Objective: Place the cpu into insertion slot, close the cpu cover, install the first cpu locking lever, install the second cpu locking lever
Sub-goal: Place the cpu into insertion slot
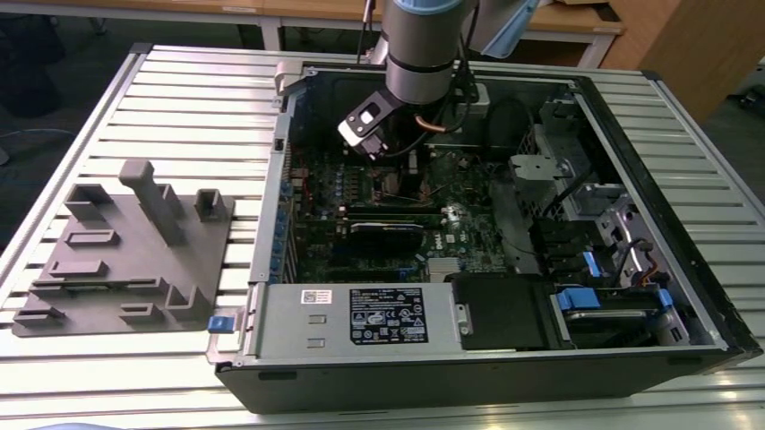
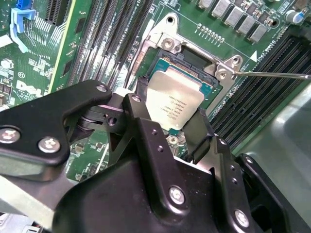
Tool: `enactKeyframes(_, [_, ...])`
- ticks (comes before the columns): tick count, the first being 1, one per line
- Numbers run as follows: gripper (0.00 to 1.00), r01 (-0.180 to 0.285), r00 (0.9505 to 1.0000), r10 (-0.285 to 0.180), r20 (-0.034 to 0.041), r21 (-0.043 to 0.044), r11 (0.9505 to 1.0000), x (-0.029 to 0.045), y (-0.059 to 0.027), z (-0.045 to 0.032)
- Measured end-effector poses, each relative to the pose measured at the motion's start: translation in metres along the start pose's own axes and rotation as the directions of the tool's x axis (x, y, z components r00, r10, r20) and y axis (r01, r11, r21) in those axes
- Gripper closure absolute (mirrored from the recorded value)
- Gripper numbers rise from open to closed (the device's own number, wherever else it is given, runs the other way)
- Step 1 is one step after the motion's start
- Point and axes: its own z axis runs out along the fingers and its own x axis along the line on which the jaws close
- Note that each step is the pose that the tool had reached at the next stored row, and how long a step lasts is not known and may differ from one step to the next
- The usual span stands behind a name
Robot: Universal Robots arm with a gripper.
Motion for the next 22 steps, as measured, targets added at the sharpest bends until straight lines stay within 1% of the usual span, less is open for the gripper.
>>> enactKeyframes(3, [0.46, 0.002, 1.0000, -0.002, -0.0005, -0.0012, 1.0000, -0.0003, -0.0006, 0.0003])
enactKeyframes(12, [0.46, 0.023, 0.9997, -0.023, -0.0021, -0.0012, 0.9997, -0.0004, -0.0014, 0.0009])
enactKeyframes(22, [0.46, 0.015, 0.9999, -0.015, -0.0018, -0.0013, 0.9999, -0.0004, -0.0015, 0.0014])
